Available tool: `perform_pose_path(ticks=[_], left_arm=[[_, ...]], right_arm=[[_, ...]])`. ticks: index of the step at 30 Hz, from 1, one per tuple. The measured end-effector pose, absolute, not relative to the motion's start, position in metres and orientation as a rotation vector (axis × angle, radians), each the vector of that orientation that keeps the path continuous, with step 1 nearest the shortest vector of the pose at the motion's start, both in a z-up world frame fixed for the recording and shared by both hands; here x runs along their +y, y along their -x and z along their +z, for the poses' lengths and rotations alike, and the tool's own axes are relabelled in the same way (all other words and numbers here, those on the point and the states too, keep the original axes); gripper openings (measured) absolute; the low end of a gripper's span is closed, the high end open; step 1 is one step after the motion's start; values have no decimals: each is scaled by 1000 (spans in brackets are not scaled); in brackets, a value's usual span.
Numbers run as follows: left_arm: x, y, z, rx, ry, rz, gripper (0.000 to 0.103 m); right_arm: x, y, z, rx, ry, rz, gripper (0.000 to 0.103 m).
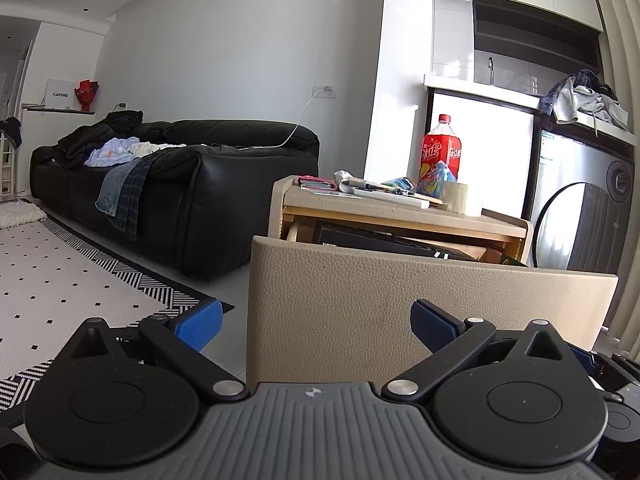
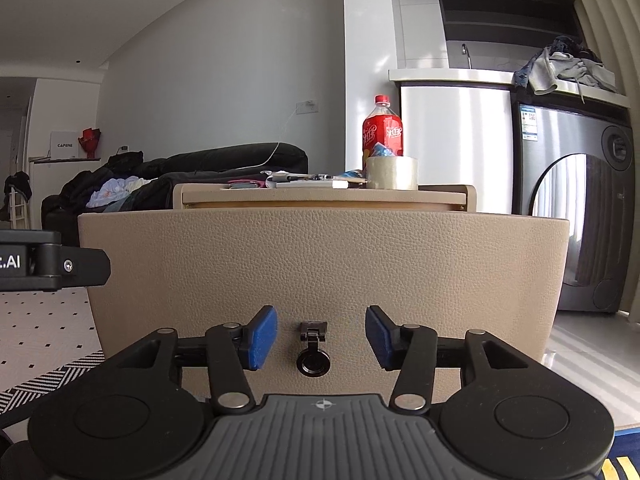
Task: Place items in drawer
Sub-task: 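Open the right gripper to release the drawer handle and withdraw, then move the left gripper over the nightstand top toward the wooden stick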
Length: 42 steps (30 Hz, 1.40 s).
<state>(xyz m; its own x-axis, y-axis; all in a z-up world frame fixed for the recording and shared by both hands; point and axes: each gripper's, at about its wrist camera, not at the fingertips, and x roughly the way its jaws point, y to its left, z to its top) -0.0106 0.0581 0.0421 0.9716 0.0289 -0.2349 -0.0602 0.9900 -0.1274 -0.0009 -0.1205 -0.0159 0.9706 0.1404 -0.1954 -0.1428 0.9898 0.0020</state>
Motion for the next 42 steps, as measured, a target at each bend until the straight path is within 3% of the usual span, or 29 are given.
perform_pose_path(ticks=[13, 35, 42], left_arm=[[46, -20, 71, 155, 21, 5, 103], [76, -137, 155, 24, 25, -195, 103], [85, -199, 183, 95, 26, -176, 103]], right_arm=[[-149, 7, -12, 177, -18, 186, 60], [-199, 15, -20, 208, -94, 169, 64], [-214, 15, -25, 229, -132, 174, 64]])
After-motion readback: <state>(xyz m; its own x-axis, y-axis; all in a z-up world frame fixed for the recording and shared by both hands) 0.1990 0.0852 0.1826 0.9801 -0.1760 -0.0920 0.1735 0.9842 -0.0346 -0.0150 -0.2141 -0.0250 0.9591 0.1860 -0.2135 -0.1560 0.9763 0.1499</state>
